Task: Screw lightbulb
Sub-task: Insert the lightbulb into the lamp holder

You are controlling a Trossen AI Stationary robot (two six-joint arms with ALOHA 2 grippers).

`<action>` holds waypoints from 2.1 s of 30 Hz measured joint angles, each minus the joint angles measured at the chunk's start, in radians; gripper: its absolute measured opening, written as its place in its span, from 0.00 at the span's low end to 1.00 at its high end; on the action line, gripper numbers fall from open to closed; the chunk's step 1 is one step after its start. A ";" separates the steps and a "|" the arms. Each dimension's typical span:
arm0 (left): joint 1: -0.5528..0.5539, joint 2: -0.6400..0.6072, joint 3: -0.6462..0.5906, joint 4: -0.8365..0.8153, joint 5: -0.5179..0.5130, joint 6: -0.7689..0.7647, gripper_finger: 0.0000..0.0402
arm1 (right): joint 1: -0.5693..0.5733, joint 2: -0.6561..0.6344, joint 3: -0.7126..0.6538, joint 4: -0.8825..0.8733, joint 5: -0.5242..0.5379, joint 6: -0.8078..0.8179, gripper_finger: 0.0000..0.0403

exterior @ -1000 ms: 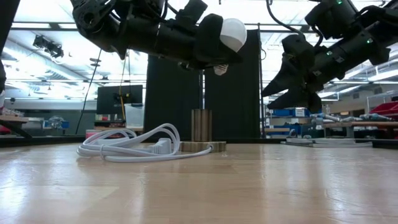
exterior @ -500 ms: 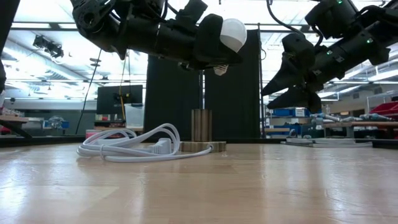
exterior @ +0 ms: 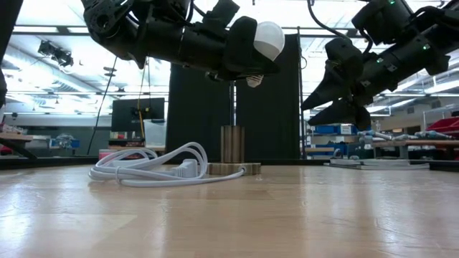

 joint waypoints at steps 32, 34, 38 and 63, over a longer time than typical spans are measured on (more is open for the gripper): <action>0.005 0.024 -0.230 0.330 -0.020 -0.124 0.41 | 0.012 0.000 0.000 0.079 -0.026 -0.048 0.57; 0.014 0.055 -0.230 0.360 0.004 -0.128 0.41 | 0.012 0.000 0.000 0.091 -0.026 -0.056 0.57; 0.025 0.117 -0.230 0.443 0.020 -0.144 0.41 | 0.017 0.000 0.000 0.136 -0.025 -0.089 0.57; 0.063 0.184 -0.223 0.475 0.050 -0.117 0.41 | 0.008 0.291 0.156 0.255 0.008 -0.227 0.57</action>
